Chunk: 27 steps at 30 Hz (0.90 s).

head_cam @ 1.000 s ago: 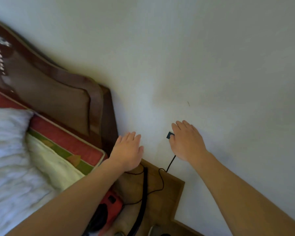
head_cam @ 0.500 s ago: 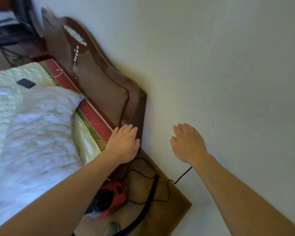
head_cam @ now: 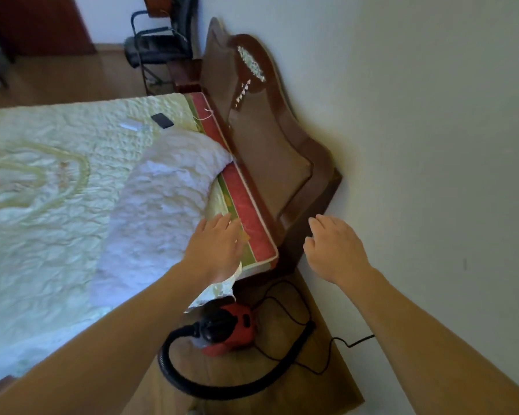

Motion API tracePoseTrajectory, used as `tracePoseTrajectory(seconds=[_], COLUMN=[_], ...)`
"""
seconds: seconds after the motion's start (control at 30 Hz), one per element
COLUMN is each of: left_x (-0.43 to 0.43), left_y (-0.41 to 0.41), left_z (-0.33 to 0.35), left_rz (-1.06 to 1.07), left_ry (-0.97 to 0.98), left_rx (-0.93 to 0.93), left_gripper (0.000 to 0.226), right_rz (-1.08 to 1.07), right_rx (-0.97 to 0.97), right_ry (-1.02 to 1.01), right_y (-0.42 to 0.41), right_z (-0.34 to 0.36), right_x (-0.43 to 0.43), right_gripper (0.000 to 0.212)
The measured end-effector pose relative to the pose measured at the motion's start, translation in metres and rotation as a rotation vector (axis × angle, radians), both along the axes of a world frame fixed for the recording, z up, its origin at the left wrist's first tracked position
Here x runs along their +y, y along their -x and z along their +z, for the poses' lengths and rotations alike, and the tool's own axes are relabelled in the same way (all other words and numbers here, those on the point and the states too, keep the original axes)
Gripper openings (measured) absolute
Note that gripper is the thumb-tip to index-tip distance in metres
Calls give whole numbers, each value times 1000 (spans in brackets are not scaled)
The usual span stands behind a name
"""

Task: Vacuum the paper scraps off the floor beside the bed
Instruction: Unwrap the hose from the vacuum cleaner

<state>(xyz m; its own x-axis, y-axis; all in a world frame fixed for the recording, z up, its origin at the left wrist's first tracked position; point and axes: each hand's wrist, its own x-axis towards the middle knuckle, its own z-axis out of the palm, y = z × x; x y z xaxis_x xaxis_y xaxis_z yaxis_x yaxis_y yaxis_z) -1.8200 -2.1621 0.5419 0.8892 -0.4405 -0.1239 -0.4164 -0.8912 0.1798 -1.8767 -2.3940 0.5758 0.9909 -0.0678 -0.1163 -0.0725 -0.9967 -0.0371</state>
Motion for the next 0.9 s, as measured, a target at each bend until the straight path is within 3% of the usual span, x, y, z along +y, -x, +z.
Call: tracePoseTrajectory(seconds=[0.53,0.9], left_x=[227,272], left_y=[9,51], left_z=[-15,-51], left_rz=[400,735], left_ry=[-20,10], left_rx=[45,116], left_gripper=[59,59], right_rz=[379,721], right_rx=[-11,63], right_ry=[-6,-16], right_y=[-79,-115], right_z=[-29,-73], right_x=[210,273], right_gripper=[44,49])
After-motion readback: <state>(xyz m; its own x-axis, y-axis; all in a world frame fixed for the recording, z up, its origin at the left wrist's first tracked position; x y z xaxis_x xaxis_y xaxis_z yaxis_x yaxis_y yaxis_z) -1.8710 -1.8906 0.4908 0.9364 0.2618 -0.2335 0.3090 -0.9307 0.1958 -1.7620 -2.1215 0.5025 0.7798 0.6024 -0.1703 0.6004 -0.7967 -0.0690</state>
